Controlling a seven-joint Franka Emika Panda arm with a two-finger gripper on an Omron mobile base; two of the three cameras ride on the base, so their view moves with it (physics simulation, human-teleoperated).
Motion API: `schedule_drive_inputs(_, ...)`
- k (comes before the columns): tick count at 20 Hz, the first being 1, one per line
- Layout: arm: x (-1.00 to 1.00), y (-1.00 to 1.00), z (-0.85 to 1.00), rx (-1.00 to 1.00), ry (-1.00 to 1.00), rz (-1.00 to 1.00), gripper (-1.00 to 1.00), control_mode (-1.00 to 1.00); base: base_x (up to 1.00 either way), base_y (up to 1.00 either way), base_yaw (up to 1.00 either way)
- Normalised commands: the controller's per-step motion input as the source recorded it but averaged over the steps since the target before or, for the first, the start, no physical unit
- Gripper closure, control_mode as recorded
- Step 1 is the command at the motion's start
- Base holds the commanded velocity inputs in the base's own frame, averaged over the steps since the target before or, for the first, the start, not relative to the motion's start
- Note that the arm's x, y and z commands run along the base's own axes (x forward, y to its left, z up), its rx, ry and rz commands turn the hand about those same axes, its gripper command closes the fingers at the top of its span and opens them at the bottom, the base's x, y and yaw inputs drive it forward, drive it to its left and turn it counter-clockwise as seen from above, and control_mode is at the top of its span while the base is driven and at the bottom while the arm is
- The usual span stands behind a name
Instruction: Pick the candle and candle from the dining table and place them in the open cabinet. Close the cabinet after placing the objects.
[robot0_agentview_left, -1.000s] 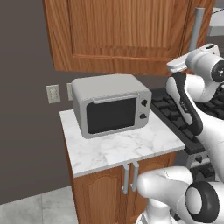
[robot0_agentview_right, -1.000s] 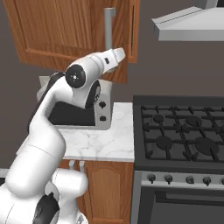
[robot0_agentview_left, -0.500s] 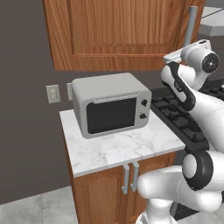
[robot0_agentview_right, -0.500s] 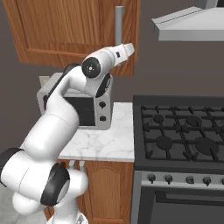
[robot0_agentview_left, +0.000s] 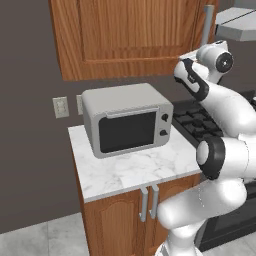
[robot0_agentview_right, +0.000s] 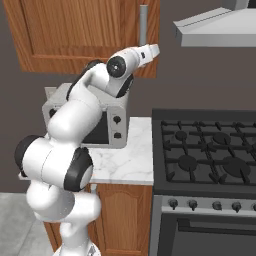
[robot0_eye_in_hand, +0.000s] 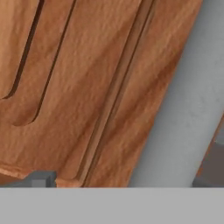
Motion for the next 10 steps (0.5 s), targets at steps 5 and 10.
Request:
schedule_drive_inputs(5,0.91,0.00,0.00,0.05,0.01,0.00,-1.00,-1.00,0.00,0.00,0.00)
schedule_drive_inputs(10,0.92,0.00,0.00,0.07,0.02,0.00,-1.00,-1.00,0.00,0.00,0.00)
